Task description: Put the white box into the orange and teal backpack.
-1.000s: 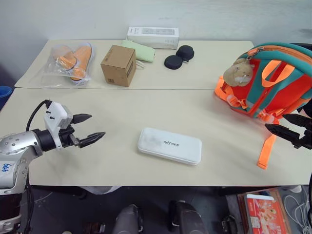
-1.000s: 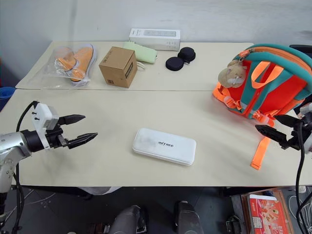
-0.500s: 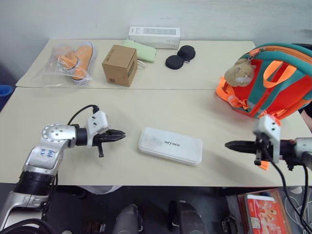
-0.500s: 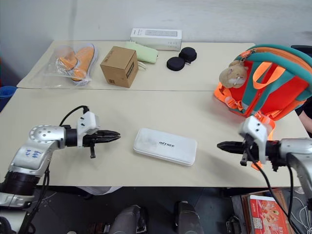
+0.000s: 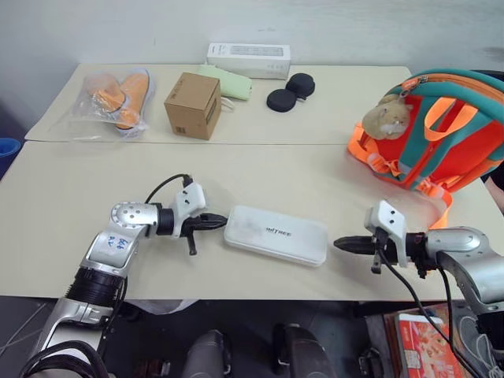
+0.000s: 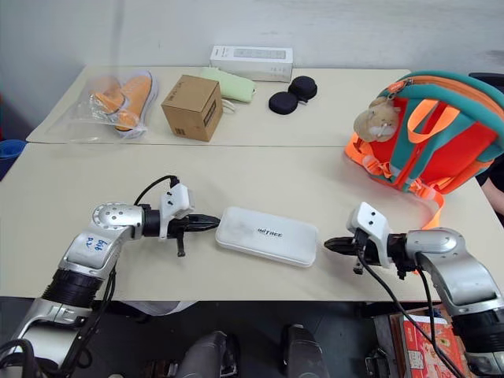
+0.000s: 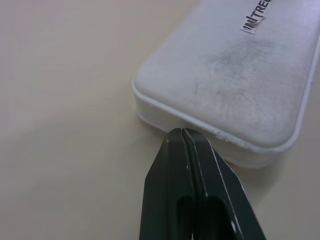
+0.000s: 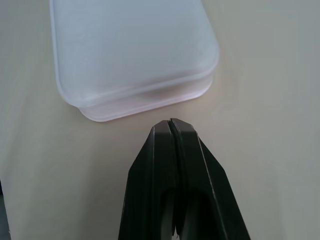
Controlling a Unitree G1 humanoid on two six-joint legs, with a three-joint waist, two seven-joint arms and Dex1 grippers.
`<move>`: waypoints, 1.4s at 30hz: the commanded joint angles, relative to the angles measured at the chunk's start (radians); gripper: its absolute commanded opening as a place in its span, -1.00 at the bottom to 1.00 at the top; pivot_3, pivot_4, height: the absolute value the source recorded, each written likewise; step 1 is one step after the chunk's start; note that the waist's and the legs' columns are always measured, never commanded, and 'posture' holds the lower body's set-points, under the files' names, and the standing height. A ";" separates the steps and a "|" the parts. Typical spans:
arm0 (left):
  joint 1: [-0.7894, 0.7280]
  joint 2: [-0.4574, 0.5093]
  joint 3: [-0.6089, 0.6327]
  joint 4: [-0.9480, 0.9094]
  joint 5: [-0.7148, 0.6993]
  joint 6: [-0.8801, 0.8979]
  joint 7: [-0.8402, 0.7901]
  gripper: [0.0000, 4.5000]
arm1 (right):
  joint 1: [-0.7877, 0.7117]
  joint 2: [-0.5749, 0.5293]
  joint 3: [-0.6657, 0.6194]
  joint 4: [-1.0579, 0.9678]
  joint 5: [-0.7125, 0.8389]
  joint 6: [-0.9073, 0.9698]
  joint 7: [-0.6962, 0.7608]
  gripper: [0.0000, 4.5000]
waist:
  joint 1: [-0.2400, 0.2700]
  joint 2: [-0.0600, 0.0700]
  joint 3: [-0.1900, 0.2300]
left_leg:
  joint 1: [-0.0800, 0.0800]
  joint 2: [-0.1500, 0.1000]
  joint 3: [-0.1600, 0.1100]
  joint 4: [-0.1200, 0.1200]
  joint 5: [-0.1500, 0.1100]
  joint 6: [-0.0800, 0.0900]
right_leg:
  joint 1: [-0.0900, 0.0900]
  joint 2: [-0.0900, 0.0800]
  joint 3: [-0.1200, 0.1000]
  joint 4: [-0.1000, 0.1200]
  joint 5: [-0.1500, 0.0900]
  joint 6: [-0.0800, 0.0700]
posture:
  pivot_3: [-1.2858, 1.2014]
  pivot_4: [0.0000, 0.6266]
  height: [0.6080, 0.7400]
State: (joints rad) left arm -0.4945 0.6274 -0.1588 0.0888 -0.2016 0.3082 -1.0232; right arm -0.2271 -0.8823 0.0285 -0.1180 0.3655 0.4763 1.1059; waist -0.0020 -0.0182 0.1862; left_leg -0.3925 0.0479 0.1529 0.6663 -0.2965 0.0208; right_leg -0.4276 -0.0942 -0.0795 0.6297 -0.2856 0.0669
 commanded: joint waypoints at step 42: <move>-0.289 -0.157 -0.029 0.323 -0.314 1.029 0.036 0.98 | 0.006 0.023 0.017 0.075 -0.119 -0.196 0.036 -1.00 | 0.022 0.000 -0.001 | 0.004 -0.002 -0.002 0.004 0.002 -0.001 | 0.004 -0.001 0.002 0.004 0.000 0.000 | 0.03 -0.52 1.00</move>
State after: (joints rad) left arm -0.8011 0.5086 -0.1236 0.3734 -0.5334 1.3194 -1.0110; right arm -0.2145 -0.8670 0.0383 -0.0261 0.2509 0.2981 1.1466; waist 0.0195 -0.0185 0.1856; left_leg -0.3886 0.0454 0.1507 0.6705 -0.2944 0.0196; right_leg -0.4229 -0.0955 -0.0774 0.6340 -0.2857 0.0669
